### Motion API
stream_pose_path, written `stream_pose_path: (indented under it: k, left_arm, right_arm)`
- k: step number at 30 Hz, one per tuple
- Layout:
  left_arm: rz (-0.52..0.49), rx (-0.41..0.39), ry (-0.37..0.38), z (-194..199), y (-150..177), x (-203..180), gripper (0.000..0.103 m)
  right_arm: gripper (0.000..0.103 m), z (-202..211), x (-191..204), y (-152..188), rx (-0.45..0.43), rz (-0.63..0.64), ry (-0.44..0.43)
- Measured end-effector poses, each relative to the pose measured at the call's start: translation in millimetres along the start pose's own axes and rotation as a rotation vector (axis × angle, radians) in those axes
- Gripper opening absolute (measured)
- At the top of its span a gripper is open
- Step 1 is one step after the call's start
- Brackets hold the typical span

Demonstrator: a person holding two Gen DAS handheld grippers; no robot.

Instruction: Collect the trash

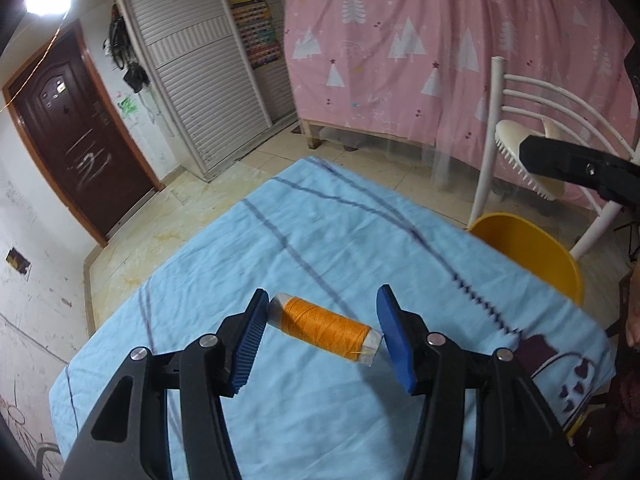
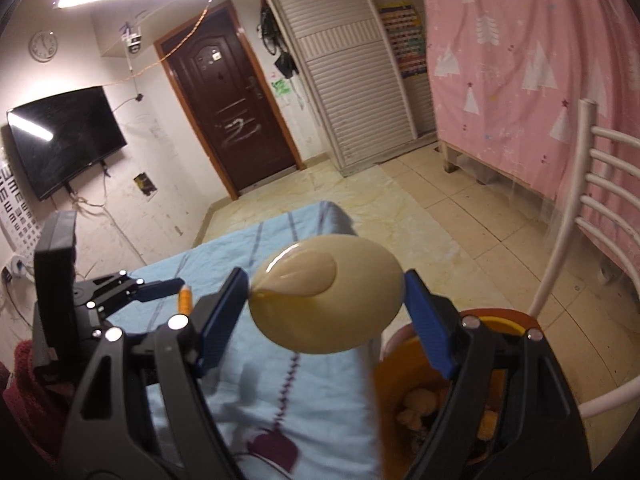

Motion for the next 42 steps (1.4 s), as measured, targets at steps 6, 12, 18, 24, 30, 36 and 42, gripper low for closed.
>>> stream_pose_path:
  k: [6,12,18,24,30,36,42]
  left_arm:
    - [-0.042,-0.014,0.048,-5,-27,-44,0.047]
    - [-0.049,-0.011,0.084,-14,-47,-77,0.047]
    - [-0.046,0.0,0.13,-19,-58,-102,0.047]
    - [-0.046,-0.011,0.186,-18,-69,-130,0.047]
    - [0.002,-0.034,0.288,-16,-79,-153,0.054]
    - [0.025,-0.019,0.323,-23,-79,-163,0.074]
    - [0.041,-0.005,0.314,-27,-69,-156,0.074]
  right_arm:
    - [0.076,18,-45,6,-0.008,-0.042,0.057]
    - [0.08,28,-79,13,0.0,-0.086,0.085]
    - [0.089,39,-95,12,-0.031,-0.134,0.091]
    - [0.089,54,-112,4,-0.077,-0.194,0.085]
    - [0.089,70,-124,-3,-0.133,-0.242,0.085]
    - [0.089,70,-126,-2,-0.137,-0.248,0.085]
    - [0.089,64,-119,0,-0.121,-0.234,0.077]
Point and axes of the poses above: each gripper's, at about its wrist camera, not at the fingertips, and z roughly against the way its jaws point, x to its left, y to its underside, the point moved 9 cm from there along -z, roughly the way its jaws point, and after that the axes turned 4 degrees about -z, right-handed, at the moved point
